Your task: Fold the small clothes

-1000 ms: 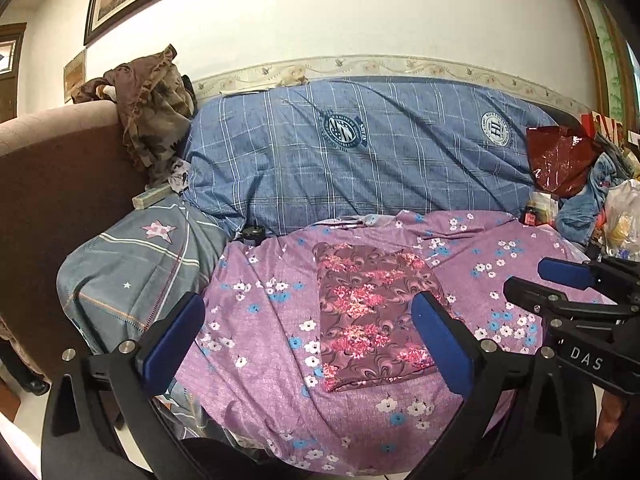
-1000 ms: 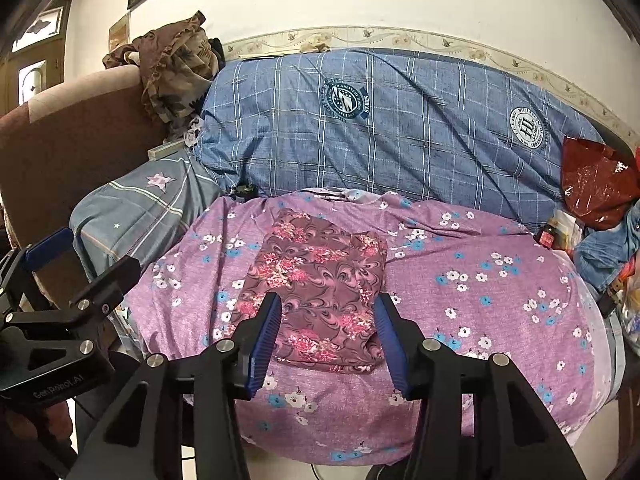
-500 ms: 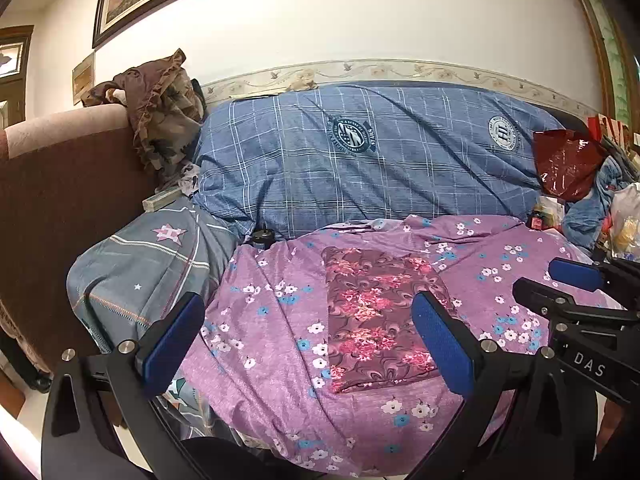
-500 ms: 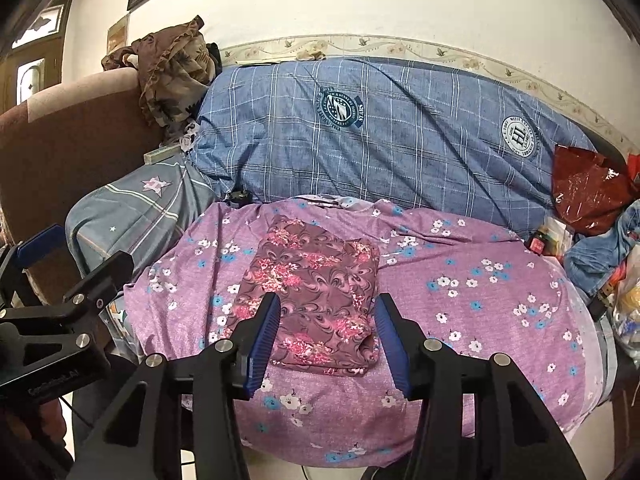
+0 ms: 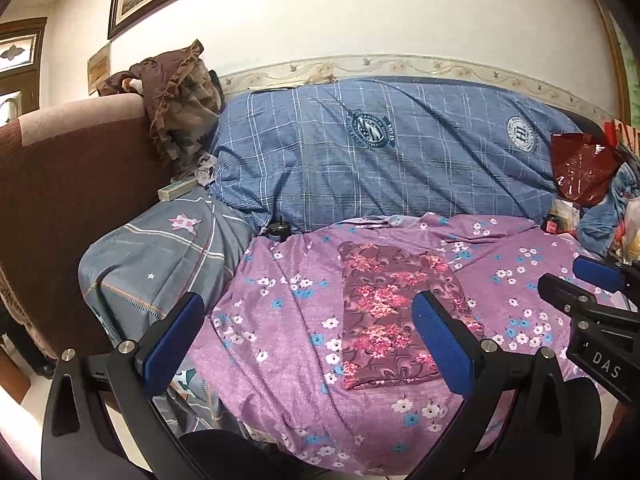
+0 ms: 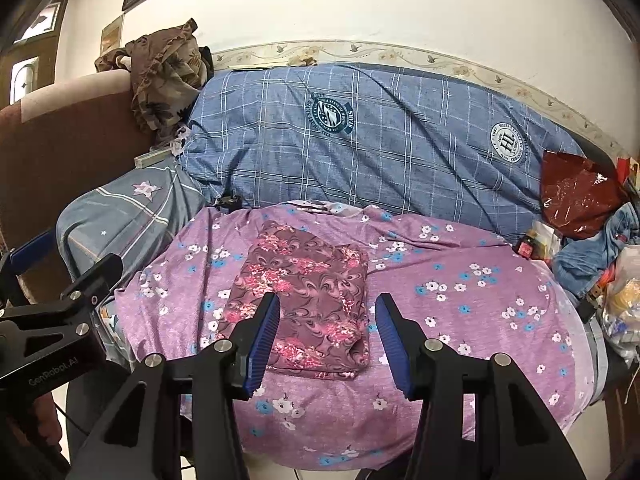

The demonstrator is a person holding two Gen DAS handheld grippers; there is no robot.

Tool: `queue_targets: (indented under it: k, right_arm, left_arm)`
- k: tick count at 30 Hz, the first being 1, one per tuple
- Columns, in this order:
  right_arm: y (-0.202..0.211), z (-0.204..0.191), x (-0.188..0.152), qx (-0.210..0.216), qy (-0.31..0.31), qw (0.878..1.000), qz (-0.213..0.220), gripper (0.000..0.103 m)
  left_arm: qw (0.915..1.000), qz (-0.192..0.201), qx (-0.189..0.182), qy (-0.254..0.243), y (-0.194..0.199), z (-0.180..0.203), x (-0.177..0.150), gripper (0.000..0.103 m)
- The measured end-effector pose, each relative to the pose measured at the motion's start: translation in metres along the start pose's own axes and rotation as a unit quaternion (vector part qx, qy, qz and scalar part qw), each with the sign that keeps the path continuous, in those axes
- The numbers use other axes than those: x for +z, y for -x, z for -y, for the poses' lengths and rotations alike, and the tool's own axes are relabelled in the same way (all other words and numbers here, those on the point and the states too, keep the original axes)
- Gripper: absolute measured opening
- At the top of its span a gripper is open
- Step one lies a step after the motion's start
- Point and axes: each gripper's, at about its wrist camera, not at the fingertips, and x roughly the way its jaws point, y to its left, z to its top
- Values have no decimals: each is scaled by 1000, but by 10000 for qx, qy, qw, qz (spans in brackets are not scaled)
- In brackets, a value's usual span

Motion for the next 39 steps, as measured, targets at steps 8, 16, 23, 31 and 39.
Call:
queue_targets:
  k: [8, 16, 23, 31, 39]
  right_arm:
    - [-3, -2, 0, -59, 2, 10000, -37, 52]
    - [-9, -3, -3, -92, 8, 9999, -99, 52]
    - [-15, -5, -6, -102, 4, 9998, -180, 52]
    - [-18, -7, -7, -83, 21, 9997, -223, 52]
    - [-19, -8, -8, -77, 20, 9997, -234, 52]
  left_arm:
    - [9997, -97, 215, -59, -5, 4, -3, 103]
    - [9993, -236, 269, -136, -11, 5, -4, 103]
    - [9984, -510, 164, -185, -20, 8, -7, 103]
    - [9991, -378, 183, -110, -17, 3, -5, 103]
    - [9991, -349, 189, -143, -14, 4, -6, 103]
